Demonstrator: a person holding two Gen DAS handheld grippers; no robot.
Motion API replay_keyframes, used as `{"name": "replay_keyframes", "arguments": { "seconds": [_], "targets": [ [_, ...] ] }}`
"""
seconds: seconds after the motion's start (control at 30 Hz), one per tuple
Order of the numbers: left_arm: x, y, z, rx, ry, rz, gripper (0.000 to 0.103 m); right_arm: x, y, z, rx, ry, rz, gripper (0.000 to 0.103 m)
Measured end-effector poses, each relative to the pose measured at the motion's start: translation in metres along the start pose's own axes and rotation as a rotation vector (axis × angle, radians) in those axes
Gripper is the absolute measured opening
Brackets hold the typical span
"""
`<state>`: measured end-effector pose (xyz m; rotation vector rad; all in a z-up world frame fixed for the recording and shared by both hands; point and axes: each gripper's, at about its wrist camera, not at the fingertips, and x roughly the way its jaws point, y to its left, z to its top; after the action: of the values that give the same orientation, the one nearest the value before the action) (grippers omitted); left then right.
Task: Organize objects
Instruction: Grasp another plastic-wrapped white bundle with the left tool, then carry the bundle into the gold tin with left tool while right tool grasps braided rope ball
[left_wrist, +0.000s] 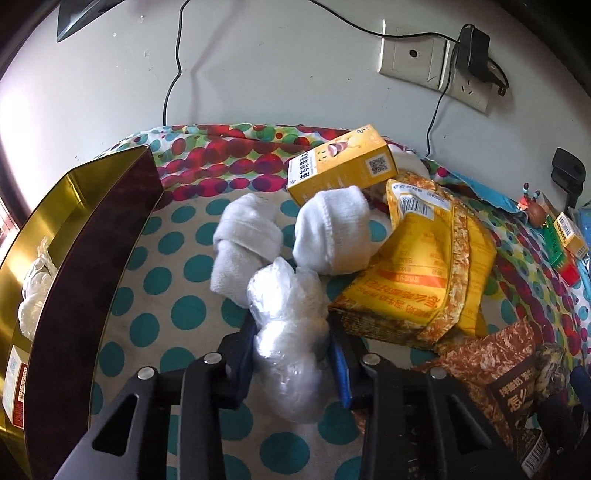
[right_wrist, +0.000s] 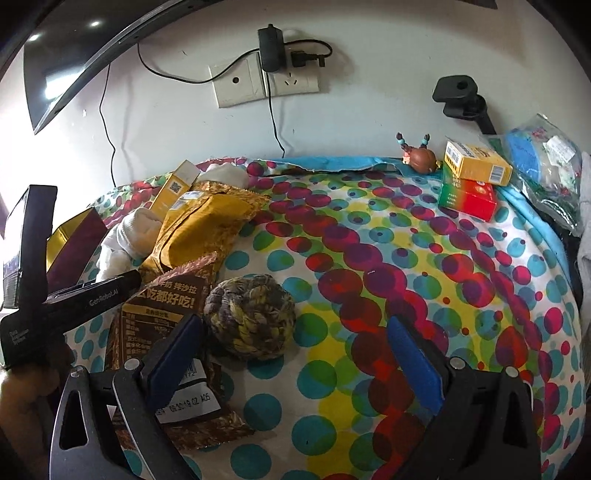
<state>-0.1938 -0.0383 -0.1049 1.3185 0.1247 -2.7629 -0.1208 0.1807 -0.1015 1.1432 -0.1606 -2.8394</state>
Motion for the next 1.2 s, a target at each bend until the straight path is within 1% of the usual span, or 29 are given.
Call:
{"name": "replay_keyframes", "arguments": {
  "seconds": [0.07, 0.13, 0.23, 0.3, 0.47, 0.53, 0.57, 0.6, 0.63, 0.67, 0.7, 0.73, 0.77, 0.8, 0.83, 0.87, 0.97, 1.03, 1.1, 1.2],
  "targets": [
    [-0.003, 0.002, 0.0, -0.007, -0.013, -0.017, 0.03, 0.0, 0.001, 0.0, -0.004, -0.002, -0.001, 0.1],
    [-0.014, 0.003, -0.002, -0.007, -0.064, -0.012, 0.03, -0.001, 0.001, 0.0, -0.004, -0.004, 0.004, 0.1],
    [-0.031, 0.001, -0.012, 0.02, -0.107, -0.009, 0.03, 0.001, 0.0, 0.0, 0.003, 0.005, 0.009, 0.1],
    [-0.04, 0.002, -0.017, 0.027, -0.12, -0.011, 0.03, 0.002, 0.0, 0.0, 0.008, 0.009, 0.008, 0.1],
    [-0.071, 0.009, -0.034, 0.016, -0.154, -0.044, 0.03, 0.006, 0.001, 0.0, 0.005, 0.029, 0.005, 0.101],
    [-0.082, 0.011, -0.042, 0.015, -0.161, -0.059, 0.03, 0.012, 0.0, 0.0, 0.004, 0.057, 0.006, 0.102],
    [-0.087, 0.012, -0.046, 0.017, -0.165, -0.064, 0.03, 0.018, 0.0, 0.001, 0.003, 0.086, 0.012, 0.102],
    [-0.092, 0.013, -0.05, 0.016, -0.168, -0.067, 0.03, 0.03, 0.001, 0.0, 0.002, 0.143, 0.037, 0.102],
    [-0.094, 0.014, -0.053, 0.011, -0.169, -0.07, 0.03, 0.033, 0.001, 0.001, -0.002, 0.151, 0.043, 0.103],
    [-0.097, 0.017, -0.056, -0.003, -0.171, -0.08, 0.03, 0.032, 0.003, 0.002, -0.013, 0.143, 0.037, 0.1],
    [-0.101, 0.019, -0.059, -0.017, -0.176, -0.089, 0.03, 0.033, 0.006, 0.002, -0.023, 0.143, 0.022, 0.1],
    [-0.104, 0.02, -0.062, -0.024, -0.181, -0.097, 0.03, 0.033, 0.008, 0.001, -0.031, 0.14, 0.013, 0.094],
    [-0.106, 0.021, -0.064, -0.025, -0.183, -0.1, 0.03, 0.033, 0.009, 0.001, -0.035, 0.136, 0.019, 0.08],
    [-0.108, 0.022, -0.066, -0.023, -0.184, -0.101, 0.03, 0.031, 0.01, 0.002, -0.036, 0.123, 0.045, 0.07],
    [-0.109, 0.023, -0.068, -0.021, -0.186, -0.1, 0.03, 0.029, 0.013, 0.002, -0.051, 0.109, 0.062, 0.052],
    [-0.111, 0.024, -0.07, -0.02, -0.187, -0.097, 0.03, 0.029, 0.019, 0.002, -0.078, 0.104, 0.029, 0.052],
    [-0.117, 0.031, -0.074, -0.043, -0.192, -0.102, 0.03, 0.023, 0.027, 0.002, -0.116, 0.071, 0.027, 0.052],
    [-0.123, 0.038, -0.075, -0.065, -0.205, -0.104, 0.03, 0.012, 0.028, 0.002, -0.115, 0.011, -0.004, 0.052],
    [-0.129, 0.043, -0.074, -0.077, -0.217, -0.101, 0.03, 0.007, 0.027, 0.004, -0.109, -0.02, -0.021, 0.052],
    [-0.137, 0.05, -0.07, -0.087, -0.232, -0.084, 0.03, 0.004, 0.028, 0.004, -0.112, -0.032, -0.031, 0.052]
  ]
}}
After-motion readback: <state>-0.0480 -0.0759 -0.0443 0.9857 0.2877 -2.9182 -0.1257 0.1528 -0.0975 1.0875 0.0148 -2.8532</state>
